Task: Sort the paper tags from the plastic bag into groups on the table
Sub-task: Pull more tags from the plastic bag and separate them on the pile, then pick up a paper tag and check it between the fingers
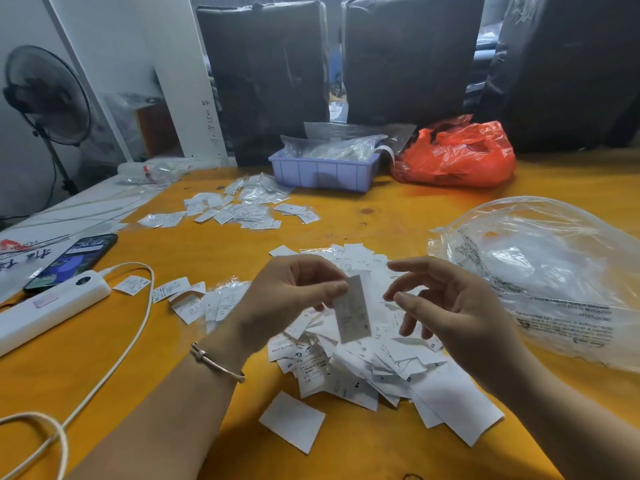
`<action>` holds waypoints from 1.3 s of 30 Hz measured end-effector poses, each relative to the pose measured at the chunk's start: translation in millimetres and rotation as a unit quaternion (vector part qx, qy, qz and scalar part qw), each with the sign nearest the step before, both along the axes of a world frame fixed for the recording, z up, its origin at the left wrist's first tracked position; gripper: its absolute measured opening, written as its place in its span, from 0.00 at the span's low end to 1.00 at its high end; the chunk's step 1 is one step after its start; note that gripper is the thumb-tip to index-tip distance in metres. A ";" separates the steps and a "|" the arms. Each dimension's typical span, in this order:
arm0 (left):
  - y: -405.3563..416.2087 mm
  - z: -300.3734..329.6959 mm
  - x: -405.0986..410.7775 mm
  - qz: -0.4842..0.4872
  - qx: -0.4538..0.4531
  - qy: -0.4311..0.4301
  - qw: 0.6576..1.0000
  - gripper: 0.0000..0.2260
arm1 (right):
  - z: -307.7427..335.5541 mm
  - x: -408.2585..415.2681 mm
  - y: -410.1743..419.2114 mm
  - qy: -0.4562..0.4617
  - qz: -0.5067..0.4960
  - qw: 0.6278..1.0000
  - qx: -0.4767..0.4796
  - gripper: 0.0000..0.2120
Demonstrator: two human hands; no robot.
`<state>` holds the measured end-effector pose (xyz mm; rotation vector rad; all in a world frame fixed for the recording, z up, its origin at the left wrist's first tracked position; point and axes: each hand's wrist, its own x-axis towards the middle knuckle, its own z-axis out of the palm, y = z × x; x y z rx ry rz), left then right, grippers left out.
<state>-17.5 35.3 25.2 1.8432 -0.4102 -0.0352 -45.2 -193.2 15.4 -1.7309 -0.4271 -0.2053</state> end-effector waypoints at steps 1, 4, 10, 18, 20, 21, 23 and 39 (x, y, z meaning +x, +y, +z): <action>7.9 2.5 3.0 0.031 -0.006 0.002 1.000 0.04 | -0.4 1.5 -2.1 0.000 -0.005 1.000 0.001 0.15; 37.2 6.5 15.9 0.145 0.002 0.017 0.989 0.05 | -2.6 8.0 -8.6 0.001 -0.022 1.000 -0.006 0.15; 90.1 -14.6 38.1 0.321 0.161 0.065 0.931 0.04 | -7.2 17.6 -21.9 -0.001 -0.072 0.997 -0.040 0.14; 101.6 -31.8 46.2 0.387 0.292 0.048 0.873 0.03 | -3.2 21.9 -24.1 -0.017 -0.147 0.984 -0.097 0.10; 100.0 -32.2 45.5 0.388 0.297 0.029 0.872 0.06 | 3.4 21.5 -28.3 -0.055 -0.203 0.968 -0.137 0.10; 98.4 -31.1 45.0 0.388 0.294 0.016 0.873 0.08 | 6.8 22.3 -33.6 -0.081 -0.248 0.950 -0.170 0.09; 92.3 -27.1 43.2 0.386 0.277 -0.029 0.880 0.09 | 12.6 25.5 -50.8 -0.116 -0.351 0.890 -0.266 0.10; 8.4 -26.0 12.7 0.160 0.185 -0.149 0.958 0.06 | 5.1 49.7 -103.1 0.068 -0.391 0.794 -0.460 0.06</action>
